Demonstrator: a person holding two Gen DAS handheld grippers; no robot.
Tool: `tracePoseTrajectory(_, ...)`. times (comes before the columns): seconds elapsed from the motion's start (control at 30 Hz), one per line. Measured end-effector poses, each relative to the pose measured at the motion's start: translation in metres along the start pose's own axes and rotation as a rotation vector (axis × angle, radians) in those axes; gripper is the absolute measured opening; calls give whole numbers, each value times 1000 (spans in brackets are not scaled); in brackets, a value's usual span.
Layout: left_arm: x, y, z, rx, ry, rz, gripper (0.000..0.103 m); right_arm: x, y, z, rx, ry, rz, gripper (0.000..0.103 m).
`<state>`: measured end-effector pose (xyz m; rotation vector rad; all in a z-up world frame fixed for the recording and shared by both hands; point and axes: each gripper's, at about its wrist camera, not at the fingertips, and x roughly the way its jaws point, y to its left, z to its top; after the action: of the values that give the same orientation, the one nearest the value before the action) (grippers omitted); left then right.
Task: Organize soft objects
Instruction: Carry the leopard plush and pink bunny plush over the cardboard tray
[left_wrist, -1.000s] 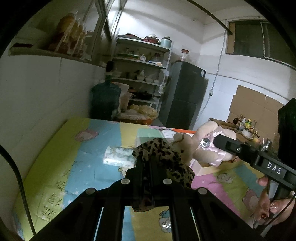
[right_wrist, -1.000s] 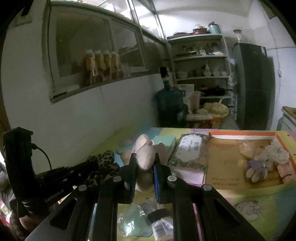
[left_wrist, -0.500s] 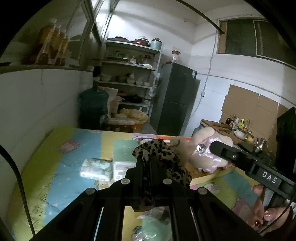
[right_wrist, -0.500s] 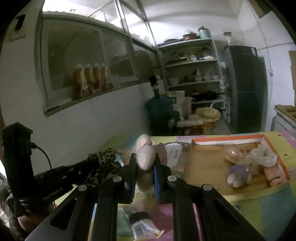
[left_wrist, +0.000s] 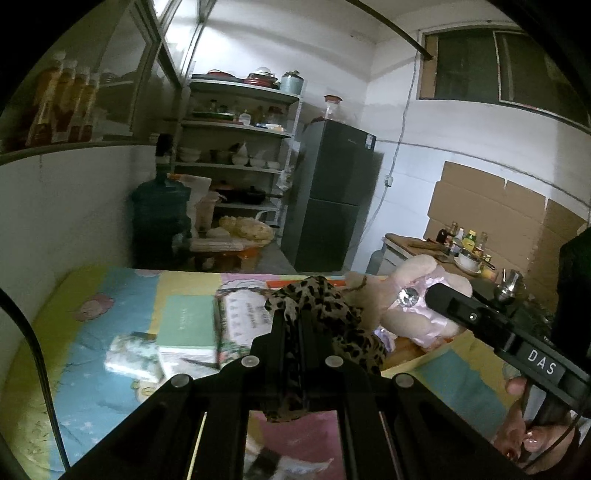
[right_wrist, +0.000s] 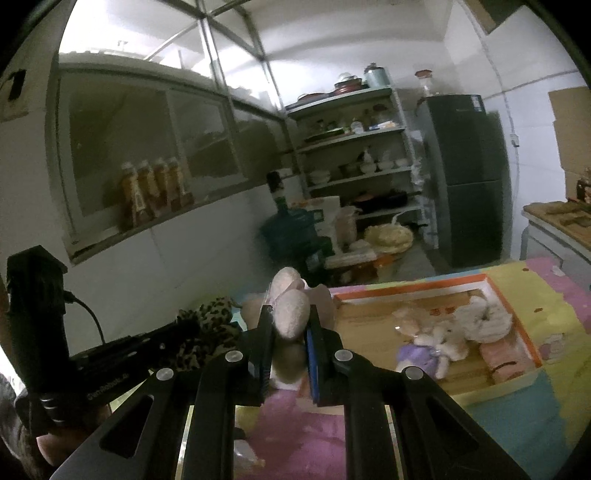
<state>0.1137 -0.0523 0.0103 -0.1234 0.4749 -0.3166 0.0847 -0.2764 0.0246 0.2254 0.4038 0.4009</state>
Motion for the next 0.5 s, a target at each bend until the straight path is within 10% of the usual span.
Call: tracePoseTrajectory(0.5, 48, -42, 7, -1, 39, -11, 6, -26, -72, 10, 72, -41, -82, 16)
